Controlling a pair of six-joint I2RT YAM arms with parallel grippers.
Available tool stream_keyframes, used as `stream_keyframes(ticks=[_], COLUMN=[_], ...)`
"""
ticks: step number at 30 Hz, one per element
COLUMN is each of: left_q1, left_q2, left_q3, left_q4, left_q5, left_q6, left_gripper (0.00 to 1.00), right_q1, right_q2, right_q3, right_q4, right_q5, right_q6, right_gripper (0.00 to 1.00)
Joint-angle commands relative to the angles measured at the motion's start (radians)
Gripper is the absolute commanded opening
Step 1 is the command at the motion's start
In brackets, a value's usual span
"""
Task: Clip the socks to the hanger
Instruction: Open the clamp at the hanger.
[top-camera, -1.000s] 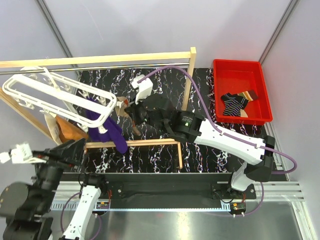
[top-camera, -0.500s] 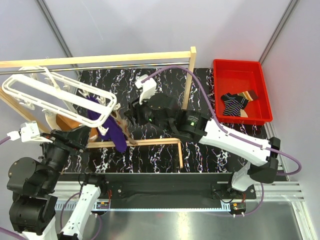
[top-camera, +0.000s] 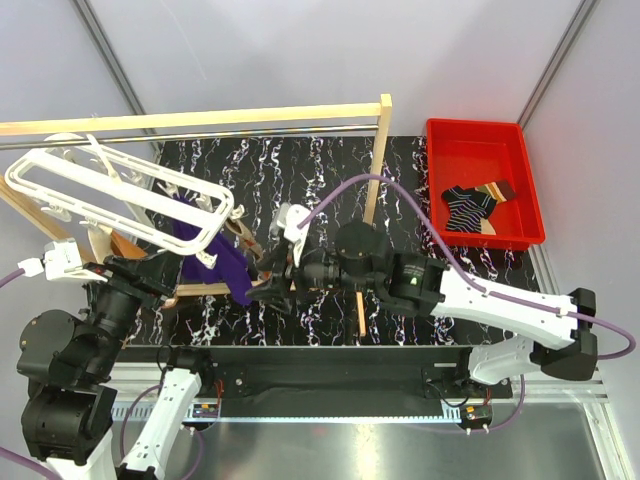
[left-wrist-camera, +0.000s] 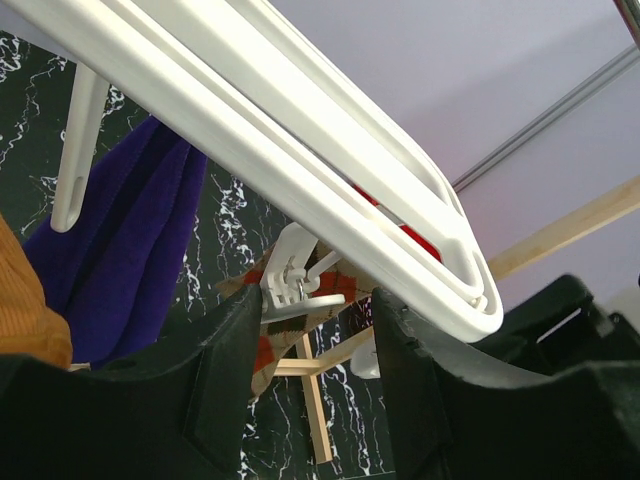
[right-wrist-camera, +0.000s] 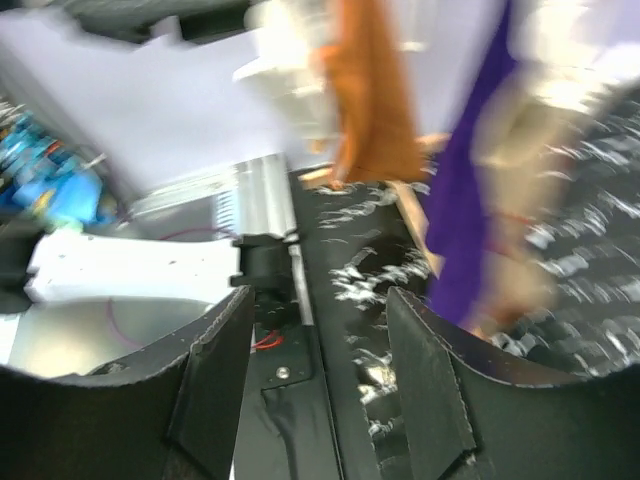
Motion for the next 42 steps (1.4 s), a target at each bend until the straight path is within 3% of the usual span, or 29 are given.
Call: stream_keyframes(ticks=[1, 6, 15, 34, 42], left_q1=[-0.002, 0.0, 0.0, -0.001, 0.0], left_q2=[0.012, 0.009, 0.012, 0.012, 0.013], left_q3=[-0.008, 0.0, 0.012, 0.012, 0.015], left_q4=[0.055, 0.049, 0.046, 0.047, 0.049], left_q5=[0.029, 0.023, 0.029, 0.035, 0.038], left_q6=[-0.001, 0.004, 0.005, 0.007, 0.004], left_gripper=[0.52, 0.52, 0.52, 0.52, 0.52], right_q1=[0.011, 0.016, 0.016, 0.014, 0.016], right_q2=[-0.01, 0.027, 0.185, 0.257, 0.272], right_q3=[-0.063, -0.18, -0.131, -0.091, -0.097], right_q4=[0.257, 0.614, 0.88, 0.957, 0.957], right_q5=[-0.141, -0.132, -0.091, -0.022, -0.02], right_q6=[-0.096, -0.192, -0.24, -0.188, -0.171], right_gripper=[0.62, 0.65, 0.63, 0.43, 0.48])
